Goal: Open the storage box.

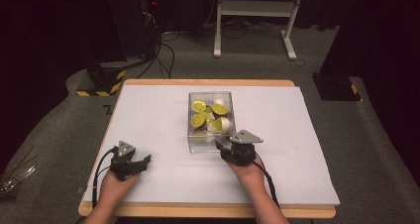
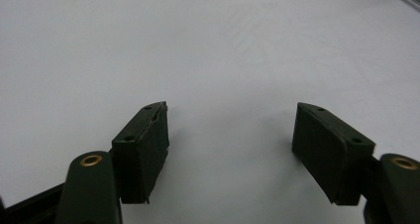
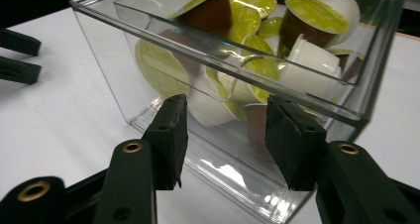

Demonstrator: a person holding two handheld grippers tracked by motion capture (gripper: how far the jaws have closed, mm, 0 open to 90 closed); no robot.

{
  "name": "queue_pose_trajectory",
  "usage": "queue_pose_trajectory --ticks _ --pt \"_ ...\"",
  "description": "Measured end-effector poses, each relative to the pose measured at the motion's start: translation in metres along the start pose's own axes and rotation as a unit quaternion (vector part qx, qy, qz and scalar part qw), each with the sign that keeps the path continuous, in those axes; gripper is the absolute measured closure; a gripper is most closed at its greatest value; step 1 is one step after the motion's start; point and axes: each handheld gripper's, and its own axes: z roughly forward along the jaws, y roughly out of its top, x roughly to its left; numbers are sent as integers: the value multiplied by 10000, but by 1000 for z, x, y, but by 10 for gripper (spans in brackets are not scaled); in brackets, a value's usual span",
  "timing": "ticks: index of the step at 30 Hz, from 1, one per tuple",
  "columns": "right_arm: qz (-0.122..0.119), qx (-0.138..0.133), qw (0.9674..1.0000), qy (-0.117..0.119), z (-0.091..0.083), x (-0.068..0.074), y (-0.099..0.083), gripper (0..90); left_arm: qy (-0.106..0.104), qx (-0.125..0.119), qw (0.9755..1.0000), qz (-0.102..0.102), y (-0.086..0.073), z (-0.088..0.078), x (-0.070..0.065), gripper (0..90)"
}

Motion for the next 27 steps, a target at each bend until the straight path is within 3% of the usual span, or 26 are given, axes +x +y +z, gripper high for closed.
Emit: queue_pose_trajectory --ticks 10,17,21,27 --pt "69 -144 9992 372 7 -3 3 626 -1 -1 10000 1 0 0 0 303" --pt "-67 -212 9985 507 11 -3 3 667 2 -1 10000 2 0 0 0 303" --pt "75 -253 9969 735 10 -8 1 716 2 -1 10000 1 0 0 0 303" --pt "11 -247 9966 783 6 -11 -1 768 2 0 10000 3 0 0 0 303"
